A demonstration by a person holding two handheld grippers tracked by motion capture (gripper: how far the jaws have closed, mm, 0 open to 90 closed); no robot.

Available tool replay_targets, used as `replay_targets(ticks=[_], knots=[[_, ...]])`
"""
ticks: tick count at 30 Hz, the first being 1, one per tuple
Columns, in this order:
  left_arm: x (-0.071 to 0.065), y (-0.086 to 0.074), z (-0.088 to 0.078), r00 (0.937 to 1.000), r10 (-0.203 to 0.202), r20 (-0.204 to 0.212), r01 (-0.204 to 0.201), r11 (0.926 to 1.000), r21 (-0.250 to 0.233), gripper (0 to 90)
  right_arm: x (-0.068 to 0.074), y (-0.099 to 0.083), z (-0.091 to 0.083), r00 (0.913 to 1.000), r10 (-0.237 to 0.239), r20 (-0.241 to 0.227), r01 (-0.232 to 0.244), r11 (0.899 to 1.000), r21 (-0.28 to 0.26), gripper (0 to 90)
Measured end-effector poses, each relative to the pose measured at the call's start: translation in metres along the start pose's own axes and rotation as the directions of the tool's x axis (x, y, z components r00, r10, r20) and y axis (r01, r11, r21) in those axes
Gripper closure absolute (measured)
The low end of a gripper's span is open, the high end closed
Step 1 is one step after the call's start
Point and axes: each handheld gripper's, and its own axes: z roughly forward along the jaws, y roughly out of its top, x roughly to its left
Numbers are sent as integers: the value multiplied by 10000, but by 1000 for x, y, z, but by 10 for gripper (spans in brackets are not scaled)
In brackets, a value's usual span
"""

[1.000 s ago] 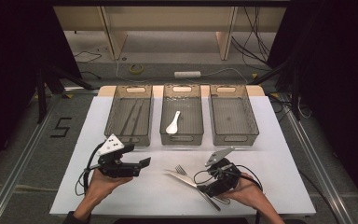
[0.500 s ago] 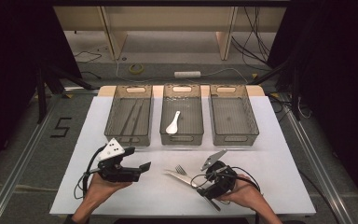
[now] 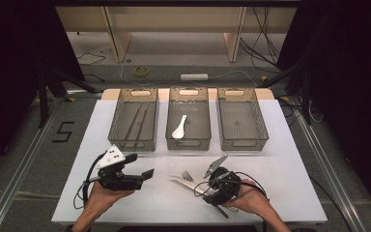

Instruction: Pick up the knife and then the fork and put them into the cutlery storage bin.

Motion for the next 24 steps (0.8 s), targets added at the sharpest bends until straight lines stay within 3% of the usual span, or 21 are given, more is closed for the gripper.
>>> replay_targets(ticks=[6, 18, 24], knots=[[-1, -1, 0, 9999, 111, -56, -111, 9999, 36, 159, 0, 2, 2, 9998, -127, -131, 129, 9998, 131, 533], [-3, -3, 1, 9997, 213, -108, -212, 9997, 100, 160, 0, 8, 13, 9996, -289, -69, 293, 9957, 881, 651], [-3, -3, 1, 9995, 300, -112, -299, 9994, 166, 160, 0, 9, 16, 9991, -424, -20, 424, 9950, 901, 697]])
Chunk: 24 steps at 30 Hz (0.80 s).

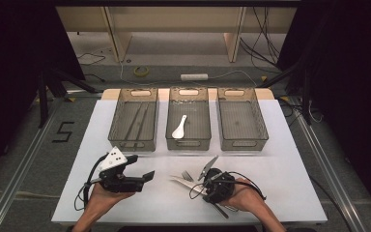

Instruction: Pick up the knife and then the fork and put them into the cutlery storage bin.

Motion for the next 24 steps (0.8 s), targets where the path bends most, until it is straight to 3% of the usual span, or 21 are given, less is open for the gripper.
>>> replay_targets(ticks=[11, 17, 24], knots=[[-1, 0, 0, 10000, 1, 21, -1, 10000, -31, 160, 2, 2, 1, 9998, -201, 37, 200, 9998, 86, 768], [-2, 0, 1, 10000, 30, 17, -30, 10000, -13, 160, 2, 3, 1, 10000, -11, 27, 11, 9999, 143, 782], [-2, 0, 0, 10000, 59, 9, -59, 10000, -3, 161, 3, 4, -1, 9993, -265, 268, 259, 9994, 225, 805]])
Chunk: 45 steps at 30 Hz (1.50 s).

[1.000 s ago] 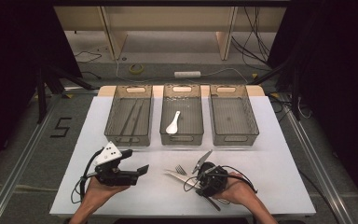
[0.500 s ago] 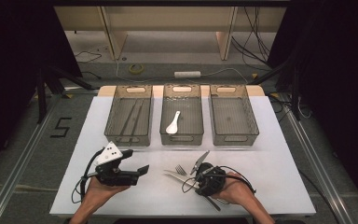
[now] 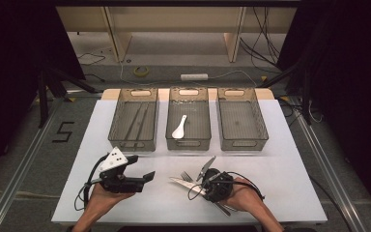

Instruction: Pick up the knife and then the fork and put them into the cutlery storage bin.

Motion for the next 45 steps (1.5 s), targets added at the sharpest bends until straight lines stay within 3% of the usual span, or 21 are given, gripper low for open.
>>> replay_targets(ticks=[8, 13, 18, 26, 34, 45], knots=[[1, 0, 0, 10000, 0, -15, 0, 10000, -26, 161, 3, 0, -7, 9986, -519, 112, 520, 9986, -29, 809], [1, 0, 0, 10000, 5, -33, -5, 10000, -36, 161, 2, -1, -16, 9991, -297, 288, 305, 9991, -301, 809], [2, 0, -1, 9999, -80, -72, 79, 9999, -101, 161, -4, -3, -24, 9986, -425, 321, 444, 9971, -617, 810], [3, 0, -3, 9998, -192, -111, 189, 9995, -236, 161, -20, -6, -40, 9992, 198, 354, -157, 9936, -1119, 810], [5, 1, -5, 9994, -329, -123, 323, 9983, -493, 160, -46, -8, -63, 9944, 864, 613, -727, 9773, -1989, 810], [6, 1, -5, 9993, -354, -154, 344, 9976, -596, 158, -76, -2, -82, 9849, 1491, 881, -1219, 9583, -2585, 810]])
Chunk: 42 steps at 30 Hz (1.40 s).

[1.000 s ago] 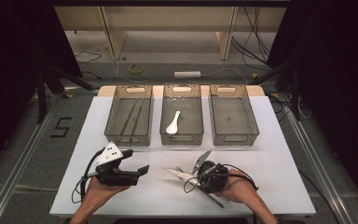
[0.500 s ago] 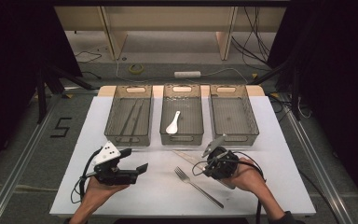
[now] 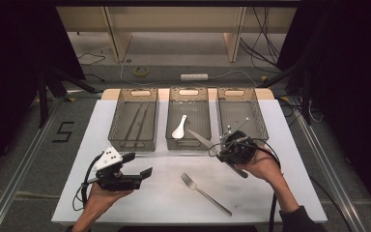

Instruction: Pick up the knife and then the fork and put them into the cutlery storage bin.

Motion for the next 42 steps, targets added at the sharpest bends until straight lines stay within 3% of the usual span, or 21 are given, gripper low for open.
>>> replay_targets(ticks=[7, 12, 21, 33, 42], knots=[[1, 0, 0, 9999, -54, -105, 53, 10000, -44, 158, -17, 14, -9, 9988, 309, 369, -294, 9987, -417, 810], [1, 0, 0, 9999, -126, -69, 126, 9999, -70, 158, -36, 27, -17, 9957, 717, 586, -669, 9945, -804, 810], [2, 0, -1, 9999, -117, -58, 117, 9999, -78, 157, -71, 43, -22, 9835, 1491, 1021, -1375, 9841, -1126, 810], [1, 0, -1, 9998, -169, -70, 168, 9998, -137, 157, -104, 57, -22, 9620, 2304, 1463, -2103, 9674, -1409, 810], [1, 0, -1, 9999, -152, -73, 151, 9998, -144, 157, -126, 53, -11, 9317, 3077, 1931, -2818, 9476, -1504, 810]])
